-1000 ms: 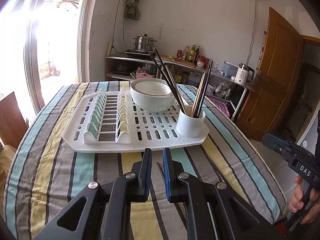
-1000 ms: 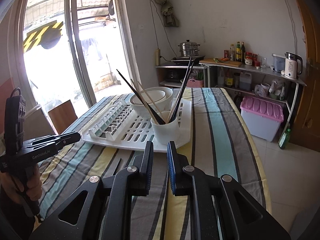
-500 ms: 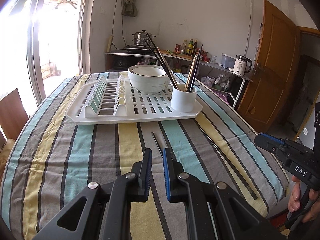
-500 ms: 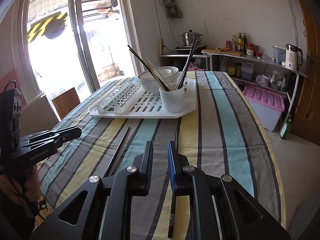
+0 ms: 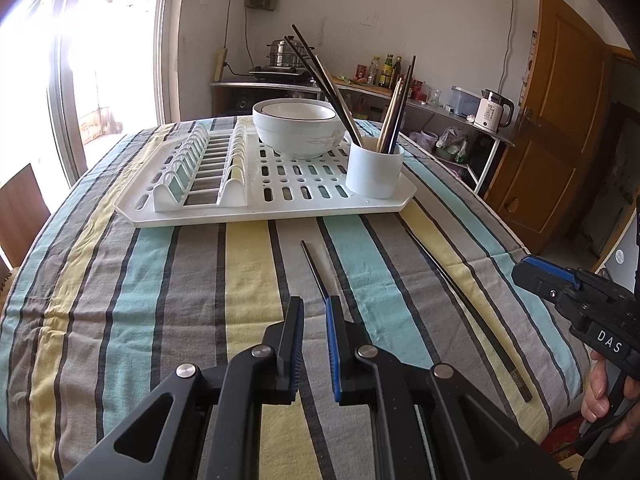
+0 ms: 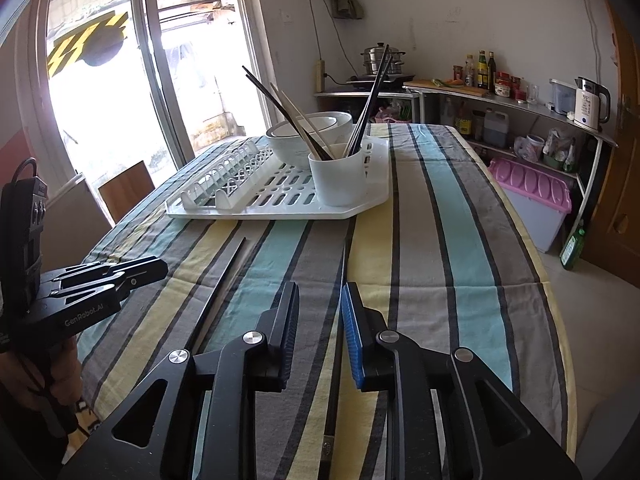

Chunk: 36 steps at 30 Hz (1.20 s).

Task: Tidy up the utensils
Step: 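Move the right gripper back over the black chopsticks on the cloth, then close the right gripper on a black chopstick on the cloth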

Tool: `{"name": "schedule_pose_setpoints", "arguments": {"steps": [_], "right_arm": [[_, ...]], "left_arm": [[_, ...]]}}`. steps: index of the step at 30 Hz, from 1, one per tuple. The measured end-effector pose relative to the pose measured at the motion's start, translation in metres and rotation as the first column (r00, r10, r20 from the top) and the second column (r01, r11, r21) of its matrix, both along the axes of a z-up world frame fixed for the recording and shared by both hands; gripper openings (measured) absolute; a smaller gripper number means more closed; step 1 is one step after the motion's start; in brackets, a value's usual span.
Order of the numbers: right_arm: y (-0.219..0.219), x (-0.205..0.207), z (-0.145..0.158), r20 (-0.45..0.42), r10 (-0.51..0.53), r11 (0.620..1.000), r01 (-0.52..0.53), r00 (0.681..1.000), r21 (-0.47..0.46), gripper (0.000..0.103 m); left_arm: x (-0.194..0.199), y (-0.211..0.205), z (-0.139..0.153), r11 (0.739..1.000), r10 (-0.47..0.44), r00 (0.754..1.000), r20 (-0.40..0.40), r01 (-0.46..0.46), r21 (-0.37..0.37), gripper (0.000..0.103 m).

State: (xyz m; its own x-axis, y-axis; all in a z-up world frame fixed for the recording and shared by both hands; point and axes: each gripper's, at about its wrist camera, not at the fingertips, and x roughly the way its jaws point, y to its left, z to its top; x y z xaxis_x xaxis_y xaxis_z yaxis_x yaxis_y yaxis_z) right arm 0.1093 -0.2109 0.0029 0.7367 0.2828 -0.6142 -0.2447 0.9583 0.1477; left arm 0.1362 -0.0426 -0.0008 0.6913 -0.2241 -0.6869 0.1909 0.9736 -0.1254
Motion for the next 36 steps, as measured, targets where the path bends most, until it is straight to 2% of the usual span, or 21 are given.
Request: {"name": "schedule_pose_setpoints", "arguments": {"steps": [7,17,27,32,34,36], "right_arm": [[-0.001,0.021,-0.012,-0.056,0.012,1.0,-0.014,0.998,-0.026,0.023],[0.008,0.056,-0.028,-0.136,0.065,0.995,-0.074,0.989,-0.063,0.023],[0.019,0.095,-0.041,-0.198,0.071,0.991,-0.093,0.978,-0.1,0.023],[0.022,0.101,-0.047,-0.214,0.07,0.987,-0.099,0.974,-0.127,0.022],[0.024,0.103,-0.047,-0.214,0.072,0.985,-0.103,0.974,-0.136,0.021],[0.028,0.104,-0.047,-0.211,0.068,0.981,-0.104,0.975,-0.165,0.015]], "left_arm": [[0.022,-0.005,-0.015,1.0,0.007,0.997,-0.072,-0.007,-0.003,0.01],[0.05,-0.012,-0.031,0.999,0.002,0.987,-0.159,-0.01,-0.046,0.01],[0.077,-0.021,-0.038,0.999,0.01,0.98,-0.2,-0.019,-0.045,0.01],[0.077,-0.025,-0.038,1.0,0.013,0.982,-0.189,-0.018,-0.024,0.01],[0.076,-0.025,-0.038,1.0,0.017,0.983,-0.185,-0.02,-0.017,0.01],[0.077,-0.028,-0.038,1.0,0.02,0.984,-0.179,-0.021,-0.001,0.01]]}}
